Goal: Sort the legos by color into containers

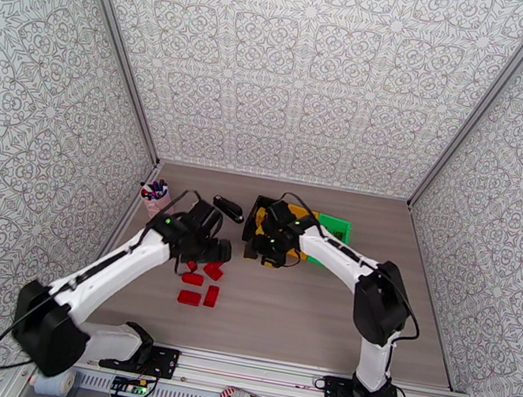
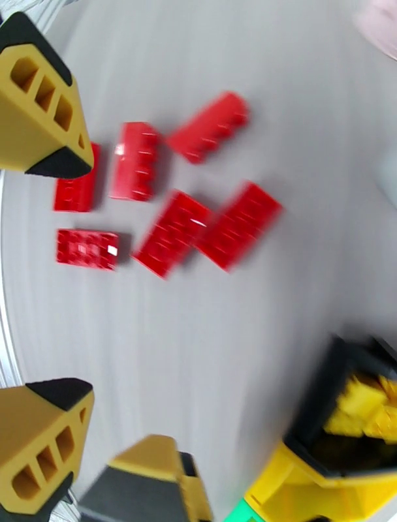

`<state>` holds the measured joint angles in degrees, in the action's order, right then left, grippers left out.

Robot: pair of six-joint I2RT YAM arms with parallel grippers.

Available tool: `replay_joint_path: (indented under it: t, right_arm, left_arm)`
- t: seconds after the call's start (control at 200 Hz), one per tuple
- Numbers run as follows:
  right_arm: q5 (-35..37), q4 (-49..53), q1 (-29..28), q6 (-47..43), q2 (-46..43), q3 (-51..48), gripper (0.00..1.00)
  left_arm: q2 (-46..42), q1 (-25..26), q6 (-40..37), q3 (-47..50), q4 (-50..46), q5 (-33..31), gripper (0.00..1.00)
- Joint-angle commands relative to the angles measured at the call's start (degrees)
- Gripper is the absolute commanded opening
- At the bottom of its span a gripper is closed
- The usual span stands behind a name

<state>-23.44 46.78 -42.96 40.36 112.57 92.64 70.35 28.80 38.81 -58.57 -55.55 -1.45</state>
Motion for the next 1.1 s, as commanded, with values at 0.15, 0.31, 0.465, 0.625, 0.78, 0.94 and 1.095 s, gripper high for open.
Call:
replay_joint_path:
  t: [0.15,0.31,0.465,0.625,0.78,0.94,1.095]
  right_arm:
    - [-1.3,1.8,-4.0,-1.4,1.1,0.7,0.63]
    - [-0.4,1.4,-4.0,-1.7,-2.5,-5.1,0.65]
    - [0.9,1.1,-3.9,-1.6,-6.0,-10.6,0.66]
    - [1.2,-0.7,-3.5,-0.2,-9.5,-16.2,0.66]
    - [1.8,-1.0,-3.2,0.3,-11.9,-19.0,0.66]
    - [2.1,-0.6,-2.8,0.6,-12.9,-19.6,0.66]
    - [2.4,0.1,-2.6,0.8,-13.1,-18.9,0.66]
  left_arm:
    - [-8.3,7.3,12.0,9.2,-3.1,-2.9,0.87]
    - [-10.7,14.0,18.7,13.6,-3.2,-3.9,0.87]
    - [-10.7,18.7,23.9,18.2,-0.5,-3.9,0.88]
    - [-7.6,21.6,25.5,21.0,2.7,-3.2,0.89]
    - [-4.6,21.7,25.6,24.1,7.2,-2.7,0.9]
    - [-2.0,19.6,22.9,25.3,12.4,-2.1,0.91]
    - [2.0,16.1,18.9,24.5,15.1,-0.6,0.9]
